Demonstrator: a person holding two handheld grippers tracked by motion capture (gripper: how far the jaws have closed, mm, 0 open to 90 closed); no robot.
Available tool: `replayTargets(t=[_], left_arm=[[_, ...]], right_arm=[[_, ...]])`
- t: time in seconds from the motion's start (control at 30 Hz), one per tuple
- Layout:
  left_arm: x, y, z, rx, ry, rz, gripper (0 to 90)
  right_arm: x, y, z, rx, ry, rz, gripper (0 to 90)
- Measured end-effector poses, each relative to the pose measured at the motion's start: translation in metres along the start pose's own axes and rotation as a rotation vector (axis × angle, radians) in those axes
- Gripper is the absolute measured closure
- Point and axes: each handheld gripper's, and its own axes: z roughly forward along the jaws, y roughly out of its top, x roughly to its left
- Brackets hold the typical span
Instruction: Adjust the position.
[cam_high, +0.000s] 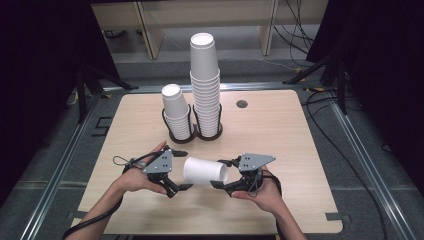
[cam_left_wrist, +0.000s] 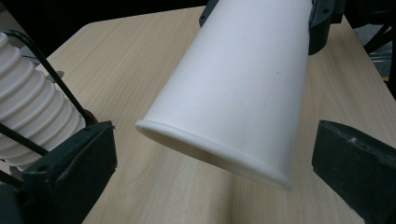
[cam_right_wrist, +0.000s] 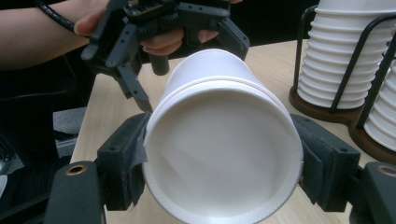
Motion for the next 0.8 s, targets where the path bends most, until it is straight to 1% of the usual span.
replayTargets(t=[0.03, 0.07, 0.1, 0.2, 0.23, 0.27, 0.3, 0.33, 0.4, 0.43, 0.47, 0.6, 0.63, 0.67, 0.7, 0.73, 0.8], left_arm=[[0.0012, -0.0015, -0.0002, 0.012, -0.005, 0.009, 0.0], [0.0012, -0.0015, -0.0002, 0.012, -0.005, 0.009, 0.0], [0.0016, -0.0027, 0.0010, 0.006, -0.022, 0.006, 0.0], [0.0023, -0.0036, 0.0014, 0.009, -0.029, 0.005, 0.0], [0.0029, -0.0044, 0.0025, 0.001, -0.035, 0.004, 0.0], [0.0039, -0.0047, 0.0026, 0.007, -0.047, -0.001, 0.0], [0.0043, -0.0049, 0.0032, 0.008, -0.050, 0.000, 0.0], [0.0046, -0.0051, 0.0037, 0.010, -0.056, 0.000, 0.0], [0.0047, -0.0054, 0.0046, 0.004, -0.061, -0.001, 0.0], [0.0053, -0.0053, 0.0046, 0.011, -0.064, 0.006, 0.0], [0.0054, -0.0053, 0.0051, 0.011, -0.069, 0.007, 0.0], [0.0041, -0.0051, 0.0084, -0.007, -0.085, 0.004, 0.0], [0.0044, -0.0046, 0.0090, -0.003, -0.086, 0.008, 0.0], [0.0057, -0.0045, 0.0088, 0.007, -0.087, 0.024, 0.0], [0.0056, -0.0046, 0.0093, 0.002, -0.090, 0.022, 0.1], [0.0063, -0.0045, 0.0093, 0.009, -0.088, 0.030, 0.4], [0.0062, -0.0046, 0.0097, 0.008, -0.088, 0.030, 0.8]], right_arm=[[-0.0003, 0.0004, -0.0002, -0.009, -0.012, -0.016, 27.1], [-0.0003, 0.0004, -0.0002, -0.009, -0.012, -0.016, 27.1], [0.0002, 0.0003, 0.0008, -0.015, -0.001, -0.012, 27.0], [0.0002, 0.0008, 0.0011, -0.012, 0.000, -0.018, 27.1], [0.0011, 0.0011, 0.0011, -0.005, 0.004, -0.007, 27.0], [0.0009, 0.0018, 0.0012, -0.004, 0.002, -0.018, 27.1], [0.0006, 0.0017, 0.0025, -0.015, 0.022, -0.011, 27.1], [0.0005, 0.0018, 0.0032, -0.018, 0.031, -0.011, 27.1], [0.0008, 0.0022, 0.0031, -0.016, 0.028, -0.009, 27.1], [0.0008, 0.0028, 0.0020, -0.004, 0.012, -0.019, 27.1], [0.0006, 0.0031, 0.0021, -0.005, 0.006, -0.029, 27.1], [0.0007, 0.0034, 0.0027, -0.003, 0.011, -0.030, 27.1], [0.0006, 0.0033, 0.0030, -0.005, 0.014, -0.033, 27.1], [0.0007, 0.0032, 0.0031, -0.005, 0.015, -0.032, 27.1], [0.0017, 0.0029, 0.0033, -0.002, 0.020, -0.018, 27.1], [0.0012, 0.0027, 0.0038, -0.009, 0.013, -0.032, 27.1], [0.0015, 0.0025, 0.0040, -0.007, 0.018, -0.031, 27.1]])
